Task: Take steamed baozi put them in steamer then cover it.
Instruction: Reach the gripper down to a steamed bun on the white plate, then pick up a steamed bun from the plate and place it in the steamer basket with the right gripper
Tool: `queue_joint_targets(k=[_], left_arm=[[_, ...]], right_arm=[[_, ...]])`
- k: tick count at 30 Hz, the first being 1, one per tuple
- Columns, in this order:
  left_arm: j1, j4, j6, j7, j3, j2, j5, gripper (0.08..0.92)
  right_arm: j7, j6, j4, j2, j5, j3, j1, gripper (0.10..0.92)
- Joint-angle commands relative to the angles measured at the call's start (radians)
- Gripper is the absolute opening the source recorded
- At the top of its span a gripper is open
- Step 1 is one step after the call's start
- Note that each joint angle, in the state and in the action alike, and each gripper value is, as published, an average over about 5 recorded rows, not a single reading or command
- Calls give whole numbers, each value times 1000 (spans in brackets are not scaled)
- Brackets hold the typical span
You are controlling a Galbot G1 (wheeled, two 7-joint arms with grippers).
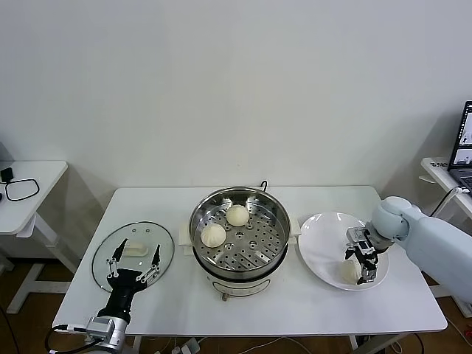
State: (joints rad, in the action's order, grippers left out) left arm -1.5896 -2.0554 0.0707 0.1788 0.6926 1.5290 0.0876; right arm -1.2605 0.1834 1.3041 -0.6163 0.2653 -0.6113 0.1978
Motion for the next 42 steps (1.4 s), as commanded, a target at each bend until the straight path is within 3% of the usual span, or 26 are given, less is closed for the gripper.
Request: queue_joint_targets(k=[1,11,20,25,32,42], left_arm=[[1,-3,-1,-2,-4,0,1,823],[-1,-11,-1,-3,-8,1,1,823],[-5,-25,-5,-4,-7,-5,0,823],[-6,-28,-6,-6,-13,-5,1,823],[-5,-26,-5,-4,-6,-7,1,823],[-2,-16,-4,4,19,-12,-6,823]], right_arm=[[3,-2,-9,-8,8,17,17,730],[-7,7,23,30,-59,19,-28,688],[-40,-8,95,101,-224,-161,-406,687],[-59,-108,158,71,-291,-311,-653,693],[-50,-359,232,-54,-328,-469,-903,695],[75,-589,295,-278,-210,-603,-971,696]])
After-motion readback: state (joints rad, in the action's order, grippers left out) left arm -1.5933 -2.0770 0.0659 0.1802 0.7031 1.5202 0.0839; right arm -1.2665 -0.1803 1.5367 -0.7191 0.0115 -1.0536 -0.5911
